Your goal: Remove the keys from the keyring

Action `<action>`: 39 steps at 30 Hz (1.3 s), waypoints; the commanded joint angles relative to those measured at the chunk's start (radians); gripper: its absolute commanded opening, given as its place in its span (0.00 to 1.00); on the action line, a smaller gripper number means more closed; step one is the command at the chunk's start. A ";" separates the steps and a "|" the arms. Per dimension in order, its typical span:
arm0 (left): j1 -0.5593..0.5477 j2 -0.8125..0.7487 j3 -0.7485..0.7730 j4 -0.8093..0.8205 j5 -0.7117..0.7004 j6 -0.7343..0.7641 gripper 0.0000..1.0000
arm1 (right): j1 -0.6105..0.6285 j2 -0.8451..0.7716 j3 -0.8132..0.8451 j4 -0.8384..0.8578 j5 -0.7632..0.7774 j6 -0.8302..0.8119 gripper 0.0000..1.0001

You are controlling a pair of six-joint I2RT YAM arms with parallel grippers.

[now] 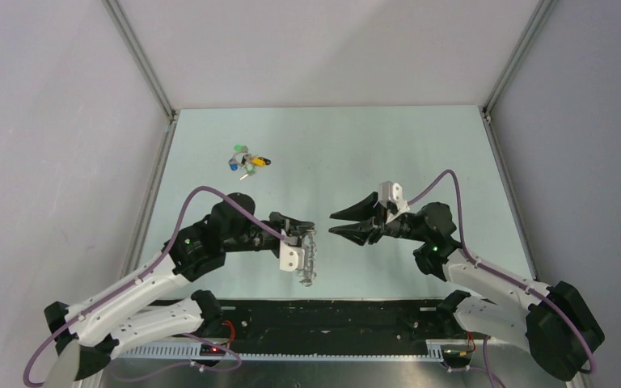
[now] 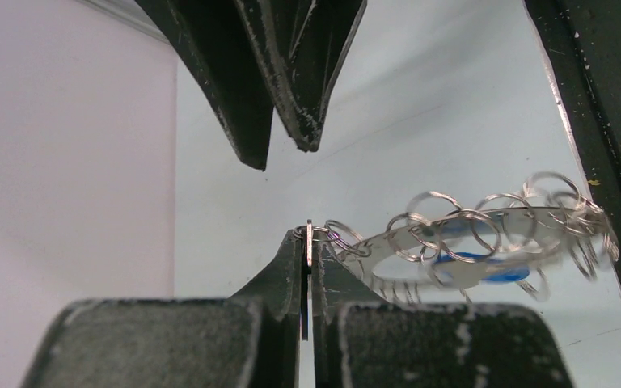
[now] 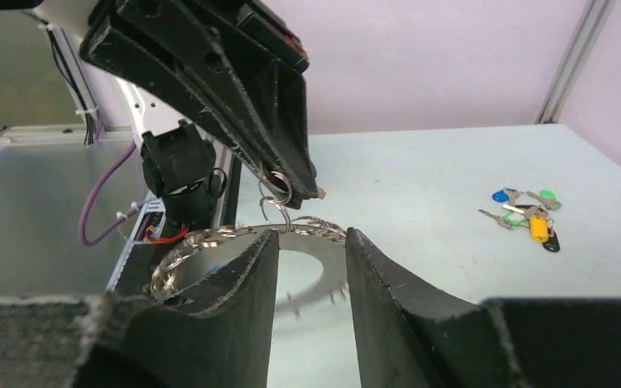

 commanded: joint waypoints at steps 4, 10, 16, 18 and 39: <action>0.006 -0.034 0.003 0.036 0.013 0.012 0.00 | -0.001 0.003 0.058 -0.046 -0.141 -0.161 0.37; 0.006 -0.039 0.003 0.036 0.015 0.010 0.00 | 0.006 0.062 0.130 -0.108 -0.203 -0.209 0.34; 0.005 -0.037 0.002 0.037 0.003 0.008 0.00 | 0.039 0.133 0.176 -0.109 -0.229 -0.210 0.32; 0.006 -0.036 0.003 0.036 0.001 0.008 0.00 | 0.048 0.155 0.187 -0.103 -0.231 -0.207 0.32; 0.005 -0.055 -0.004 0.036 -0.010 0.012 0.00 | 0.045 0.128 0.218 -0.229 -0.225 -0.222 0.00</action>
